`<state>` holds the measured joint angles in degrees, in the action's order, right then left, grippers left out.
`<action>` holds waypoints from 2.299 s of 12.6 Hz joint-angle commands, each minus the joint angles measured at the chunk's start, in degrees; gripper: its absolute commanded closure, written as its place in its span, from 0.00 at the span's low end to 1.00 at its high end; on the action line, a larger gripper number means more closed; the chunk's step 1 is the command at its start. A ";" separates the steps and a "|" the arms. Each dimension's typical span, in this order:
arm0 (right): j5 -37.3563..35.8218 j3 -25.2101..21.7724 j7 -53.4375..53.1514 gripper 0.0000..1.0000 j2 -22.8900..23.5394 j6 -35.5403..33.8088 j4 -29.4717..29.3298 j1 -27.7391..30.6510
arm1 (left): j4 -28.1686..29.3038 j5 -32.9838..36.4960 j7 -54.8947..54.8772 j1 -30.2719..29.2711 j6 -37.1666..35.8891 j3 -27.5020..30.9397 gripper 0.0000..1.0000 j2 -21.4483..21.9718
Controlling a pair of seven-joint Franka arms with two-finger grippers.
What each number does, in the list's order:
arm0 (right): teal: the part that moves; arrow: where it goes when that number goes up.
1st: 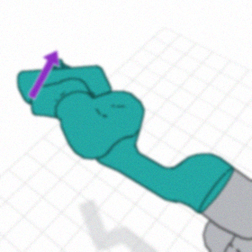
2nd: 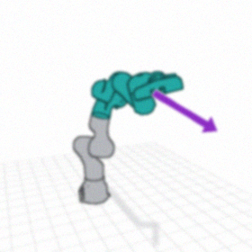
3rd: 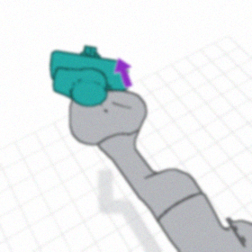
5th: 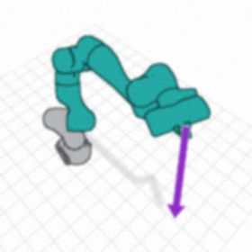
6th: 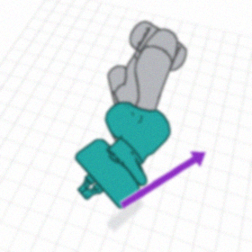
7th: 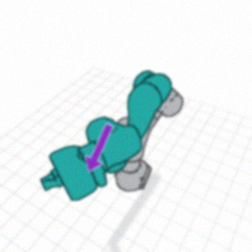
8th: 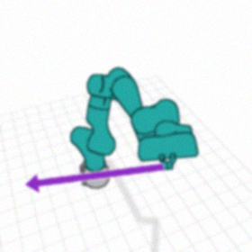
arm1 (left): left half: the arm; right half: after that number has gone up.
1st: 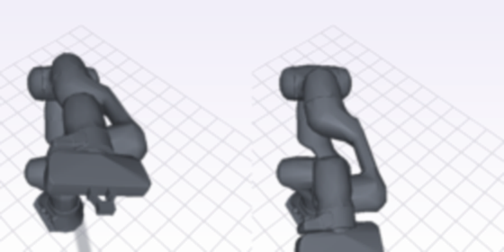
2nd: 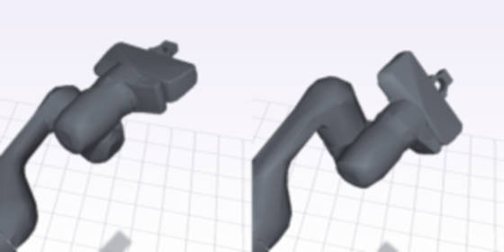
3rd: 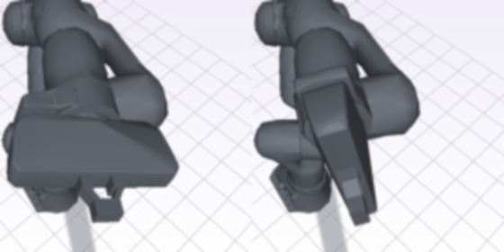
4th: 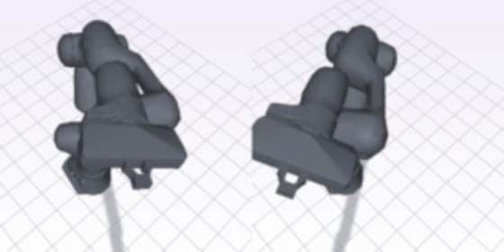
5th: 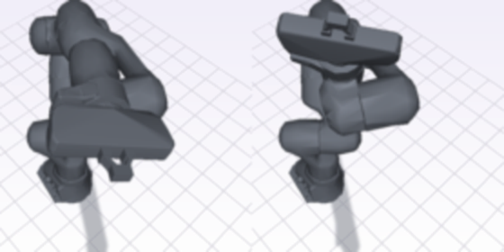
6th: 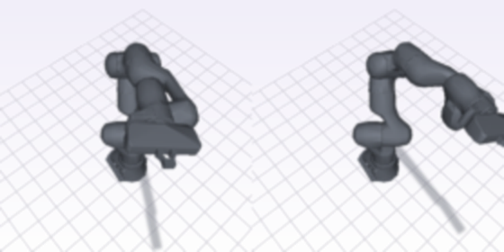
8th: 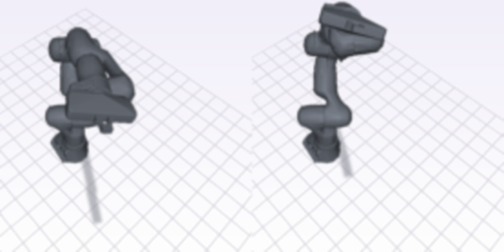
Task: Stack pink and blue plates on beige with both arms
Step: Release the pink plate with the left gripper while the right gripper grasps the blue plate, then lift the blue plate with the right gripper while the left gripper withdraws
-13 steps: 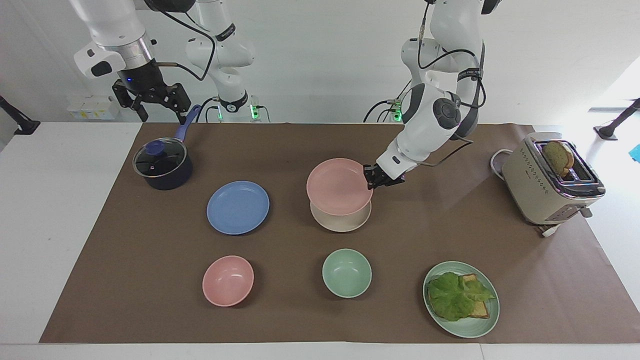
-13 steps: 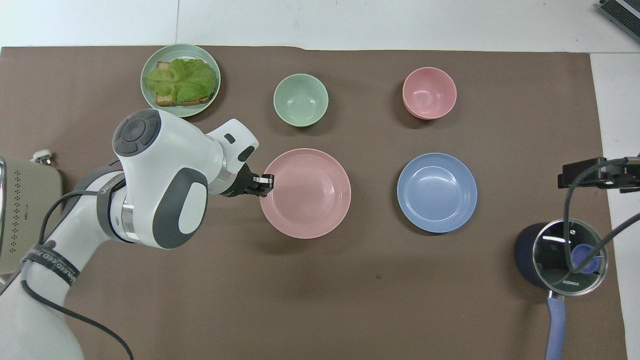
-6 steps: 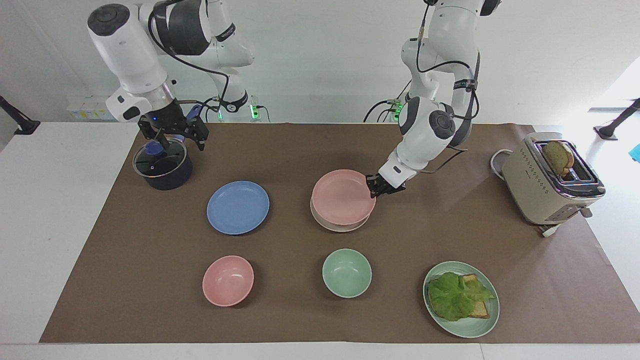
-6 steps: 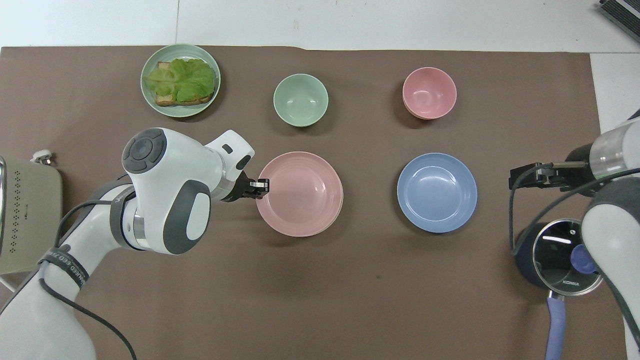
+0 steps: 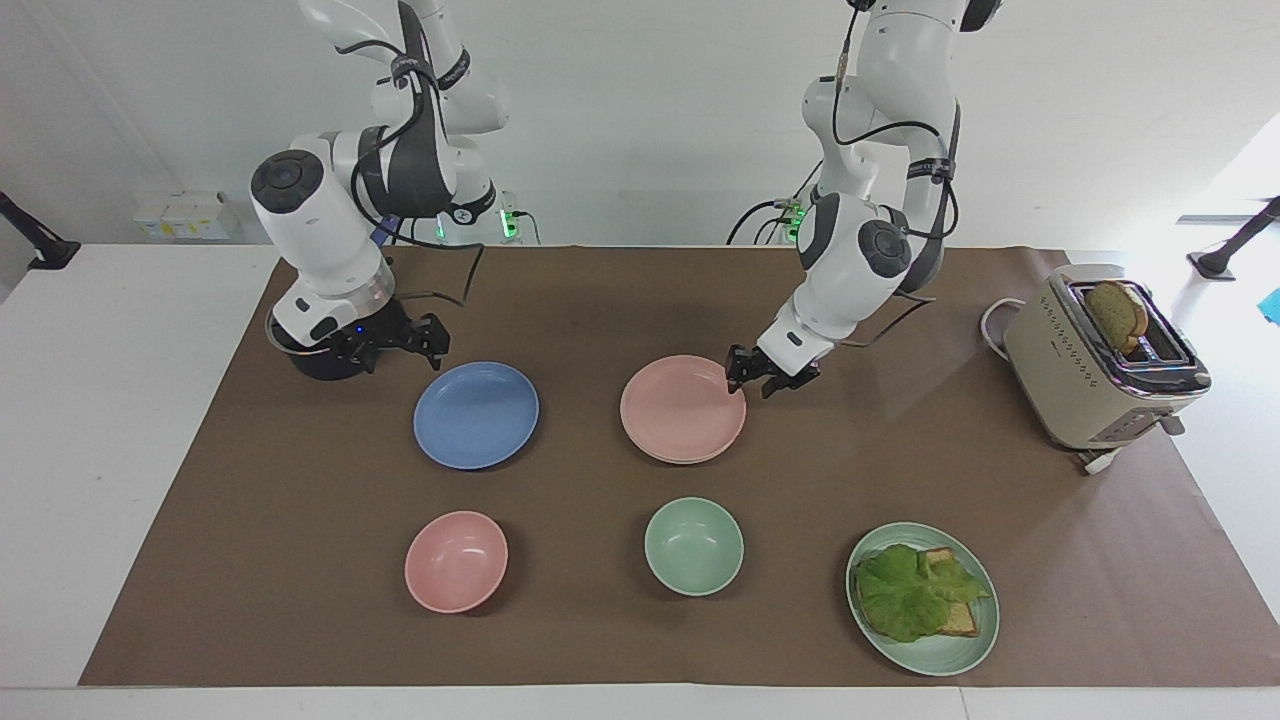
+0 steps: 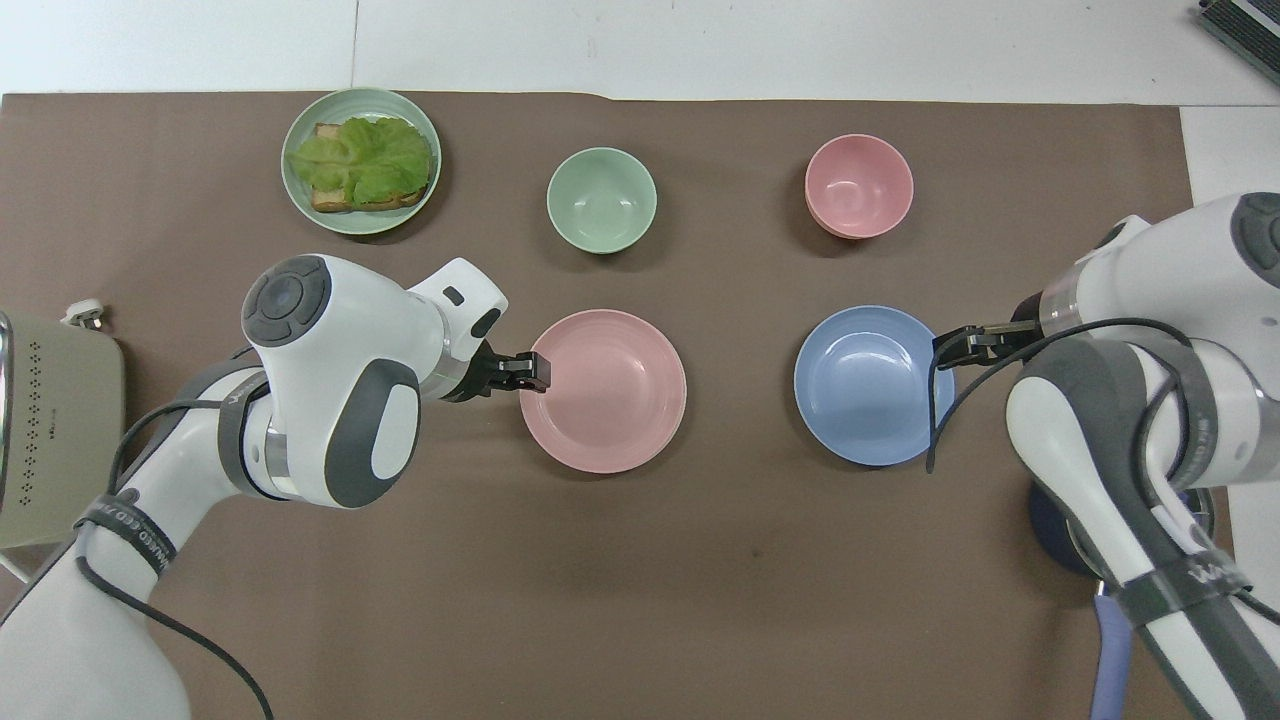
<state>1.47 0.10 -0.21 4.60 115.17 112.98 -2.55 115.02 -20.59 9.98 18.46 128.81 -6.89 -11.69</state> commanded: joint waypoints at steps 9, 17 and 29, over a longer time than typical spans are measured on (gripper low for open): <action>1.17 0.08 11.53 0.00 8.32 17.45 8.22 1.75 | -18.05 12.75 -5.90 -15.71 -22.69 2.14 0.00 2.02; 2.57 0.08 13.83 1.00 8.58 14.23 8.15 3.43 | -26.60 20.58 -16.66 -23.30 -34.85 2.23 0.00 7.36; 9.87 5.00 -3.79 1.00 3.22 2.16 -3.29 -4.20 | -26.34 20.32 -16.39 -23.82 -34.77 2.23 0.00 10.37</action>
<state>9.71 4.49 1.32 7.67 116.23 110.09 -4.32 88.48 -1.30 -6.60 -5.50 94.69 -4.81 -1.66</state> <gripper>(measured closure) 0.947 0.000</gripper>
